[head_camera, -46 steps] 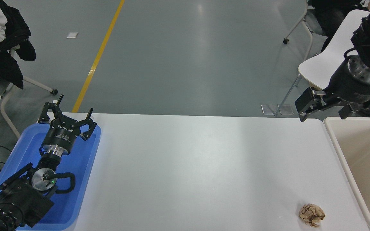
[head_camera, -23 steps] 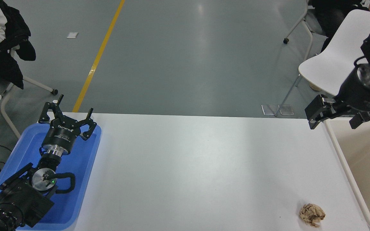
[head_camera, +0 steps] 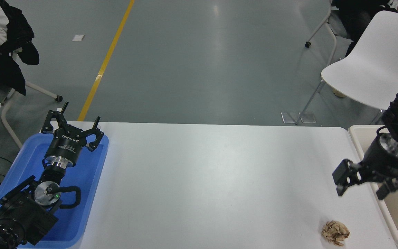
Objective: Pick up paper ball place in dustbin
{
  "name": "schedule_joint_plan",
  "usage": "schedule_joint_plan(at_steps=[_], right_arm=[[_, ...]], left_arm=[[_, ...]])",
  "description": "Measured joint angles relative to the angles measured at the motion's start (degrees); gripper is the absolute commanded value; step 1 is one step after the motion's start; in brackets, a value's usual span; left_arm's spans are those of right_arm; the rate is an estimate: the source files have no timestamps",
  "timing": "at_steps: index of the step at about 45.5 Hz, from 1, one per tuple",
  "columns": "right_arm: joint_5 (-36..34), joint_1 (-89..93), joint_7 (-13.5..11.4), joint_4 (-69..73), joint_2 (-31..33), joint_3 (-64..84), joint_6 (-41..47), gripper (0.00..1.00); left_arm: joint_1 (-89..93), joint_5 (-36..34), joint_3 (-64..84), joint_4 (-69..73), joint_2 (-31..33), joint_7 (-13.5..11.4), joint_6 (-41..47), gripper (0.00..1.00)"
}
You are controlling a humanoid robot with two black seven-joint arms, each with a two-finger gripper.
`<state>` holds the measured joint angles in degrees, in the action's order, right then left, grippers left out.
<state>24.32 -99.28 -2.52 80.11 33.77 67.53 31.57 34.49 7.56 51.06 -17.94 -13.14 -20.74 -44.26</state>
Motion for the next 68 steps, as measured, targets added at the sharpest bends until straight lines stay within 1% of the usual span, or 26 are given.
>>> schedule_joint_plan(at_steps=[8, 15, 37, 50, 68], right_arm=[[4.05, 10.80, -0.01, -2.20, 3.05, -6.20, -7.31, 0.94], [5.69, 17.81, -0.02, -4.94, 4.12, -10.27, -10.24, 0.94], [7.04, 27.68, -0.03, -8.57, 5.06, -18.93, -14.37, 0.94], [7.20, 31.10, -0.04, -10.97, 4.91, -21.36, -15.68, 0.94], [7.18, 35.05, -0.03, -13.92, 3.10, -23.70, -17.01, 0.95]], left_arm=[[-0.03, -0.01, 0.00, 0.01, -0.04, 0.01, 0.05, 1.00], [-0.03, 0.00, 0.00, 0.01, -0.04, 0.00, 0.05, 1.00], [-0.03, 0.04, 0.00, 0.01, -0.05, -0.07, 0.05, 1.00], [-0.03, 0.04, 0.01, 0.01, -0.05, -0.09, 0.05, 1.00], [-0.03, 0.03, 0.01, 0.01, -0.05, -0.09, 0.05, 1.00]])
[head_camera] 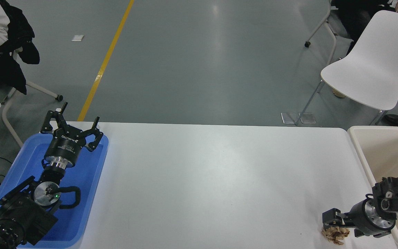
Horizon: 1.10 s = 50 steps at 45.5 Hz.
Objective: Pick up paper ball place in dustbin
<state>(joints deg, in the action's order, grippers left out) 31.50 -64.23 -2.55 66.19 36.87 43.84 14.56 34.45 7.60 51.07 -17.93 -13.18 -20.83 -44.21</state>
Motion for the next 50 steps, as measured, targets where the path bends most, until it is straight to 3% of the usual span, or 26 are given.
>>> schedule_joint_plan(at_steps=[14, 20, 21, 22, 25, 27, 28, 50], right_arm=[[0.01, 1.68, 0.00, -0.72, -0.86, -1.29, -0.25, 0.90], [0.04, 2.61, 0.00, -1.82, -1.72, -1.75, -0.57, 0.57], [0.04, 2.76, 0.00, -1.96, -1.81, -1.84, -0.66, 0.50], [0.03, 2.92, 0.00, -2.09, -1.89, -1.92, -0.79, 0.35], [-0.05, 3.33, 0.00, -2.49, -2.09, -2.10, -1.32, 0.20], [-0.21, 3.58, 0.00, -2.71, -2.19, -2.20, -1.63, 0.02], [-0.27, 3.68, 0.00, -2.78, -2.24, -2.24, -1.74, 0.00], [-0.87, 3.09, -0.06, -2.49, 0.27, -2.56, -2.25, 0.00]], left_arm=[[0.00, -0.03, 0.00, 0.00, 0.00, 0.00, -0.02, 1.00], [0.00, -0.03, 0.00, 0.00, 0.00, 0.00, -0.02, 1.00], [0.00, -0.03, 0.00, 0.00, 0.00, 0.00, -0.02, 1.00], [0.00, -0.03, 0.00, 0.00, 0.00, 0.00, -0.02, 1.00], [0.00, -0.02, 0.00, 0.00, 0.00, 0.00, -0.02, 1.00], [0.00, -0.02, 0.00, 0.00, 0.00, 0.00, -0.02, 1.00], [0.00, -0.02, 0.00, 0.00, 0.00, 0.00, -0.02, 1.00], [0.00, -0.01, -0.02, 0.00, 0.01, 0.00, -0.02, 1.00]])
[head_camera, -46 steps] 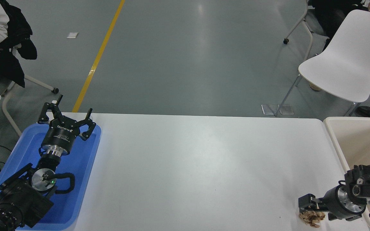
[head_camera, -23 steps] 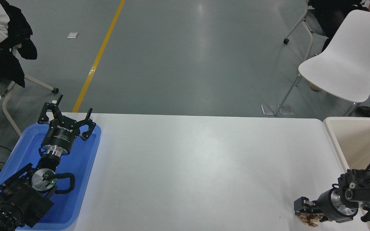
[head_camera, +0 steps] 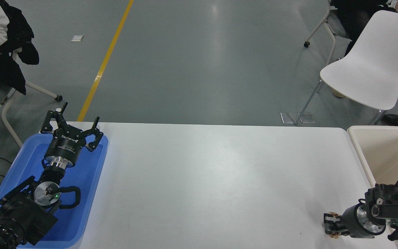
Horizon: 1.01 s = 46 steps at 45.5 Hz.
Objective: Pick up paper ball place in dustbin
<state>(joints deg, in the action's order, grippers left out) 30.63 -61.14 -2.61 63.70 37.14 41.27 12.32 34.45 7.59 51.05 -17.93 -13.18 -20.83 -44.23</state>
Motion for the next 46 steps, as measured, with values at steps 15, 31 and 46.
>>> schedule_joint_plan(at_steps=[15, 31, 46], right_arm=[[0.55, -6.18, -0.03, 5.57, 6.34, 1.67, 2.01, 0.00], [1.17, -30.04, 0.18, 18.76, 8.77, 15.58, 12.71, 0.00], [-2.54, -53.19, 0.39, 24.34, 7.35, 20.55, 28.28, 0.00]], left_arm=[[0.08, -0.03, 0.00, -0.03, 0.07, 0.11, 0.00, 1.00], [0.09, -0.03, 0.02, -0.05, 0.10, 0.15, -0.07, 1.00], [0.09, -0.03, 0.02, -0.02, 0.08, 0.17, -0.07, 1.00]])
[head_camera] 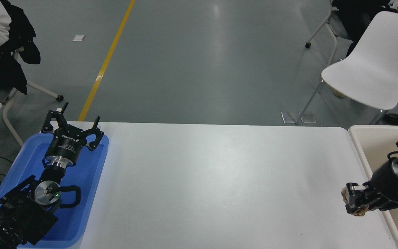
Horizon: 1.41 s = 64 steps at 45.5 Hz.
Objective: Pick up paper ball place in dustbin
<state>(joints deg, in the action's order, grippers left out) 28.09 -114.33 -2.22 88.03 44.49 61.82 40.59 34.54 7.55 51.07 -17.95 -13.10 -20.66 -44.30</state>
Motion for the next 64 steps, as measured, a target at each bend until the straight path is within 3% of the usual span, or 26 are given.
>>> schedule_joint_plan(at_steps=[21, 32, 51, 64], right_arm=[[-9.89, -23.20, 0.02, 1.27, -5.20, 6.15, 3.94, 0.00], [-11.53, -26.69, -0.02, 0.87, -6.92, 9.82, 4.25, 0.00], [-11.49, -26.27, -0.07, -6.82, -7.37, 24.56, 4.39, 0.00], [-12.11, -10.87, 0.03, -21.81, -4.04, 26.42, 3.37, 0.00]], left_arm=[[-0.01, 0.00, 0.00, -0.01, 0.01, 0.00, 0.06, 1.00], [-0.01, 0.00, -0.01, -0.01, 0.00, 0.00, 0.06, 1.00], [-0.01, 0.00, -0.01, -0.02, 0.00, 0.00, 0.05, 1.00], [-0.07, 0.01, -0.01, 0.00, 0.00, 0.00, 0.04, 1.00]])
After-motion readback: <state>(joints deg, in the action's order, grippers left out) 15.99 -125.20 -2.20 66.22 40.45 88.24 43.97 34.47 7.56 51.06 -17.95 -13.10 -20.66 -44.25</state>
